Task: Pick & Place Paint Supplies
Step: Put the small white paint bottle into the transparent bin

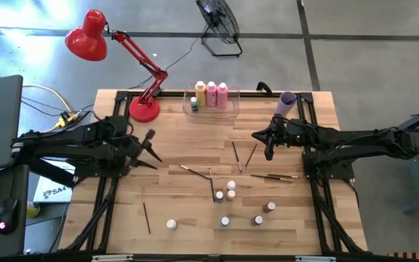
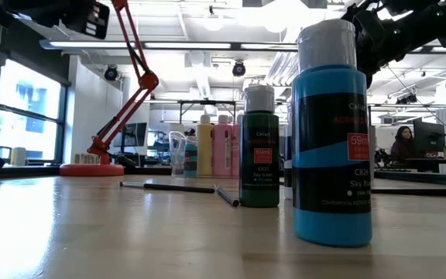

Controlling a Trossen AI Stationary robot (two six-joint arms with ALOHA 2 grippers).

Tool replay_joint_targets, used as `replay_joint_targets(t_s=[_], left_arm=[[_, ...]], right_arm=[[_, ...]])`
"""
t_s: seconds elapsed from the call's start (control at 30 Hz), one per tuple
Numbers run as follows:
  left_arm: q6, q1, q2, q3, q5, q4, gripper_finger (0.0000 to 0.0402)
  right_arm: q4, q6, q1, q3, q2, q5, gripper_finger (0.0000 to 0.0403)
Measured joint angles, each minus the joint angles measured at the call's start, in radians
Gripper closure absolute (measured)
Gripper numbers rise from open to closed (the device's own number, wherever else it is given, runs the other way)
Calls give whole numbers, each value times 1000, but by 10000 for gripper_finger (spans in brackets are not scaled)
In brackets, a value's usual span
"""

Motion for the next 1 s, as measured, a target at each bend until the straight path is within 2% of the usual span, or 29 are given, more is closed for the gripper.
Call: replay_joint_targets(t_s=[0.1,0.17,0.3,0.37,0.67,1.0], left_arm=[[5,0,41,0,16,-7,221],[47,0,75,0,77,-17,197],[139,-1,150,0,352,-17,166],[169,-1,182,0,424,-17,160],[180,-17,334,0,402,24,158],[203,-196,474,0,379,66,158]], right_arm=[[0,0,0,0,0,3,395],[0,0,0,0,0,4,395],[0,0,0,0,0,4,395],[0,0,0,0,0,4,395],[0,35,0,0,0,4,395],[-1,60,0,0,0,3,395]])
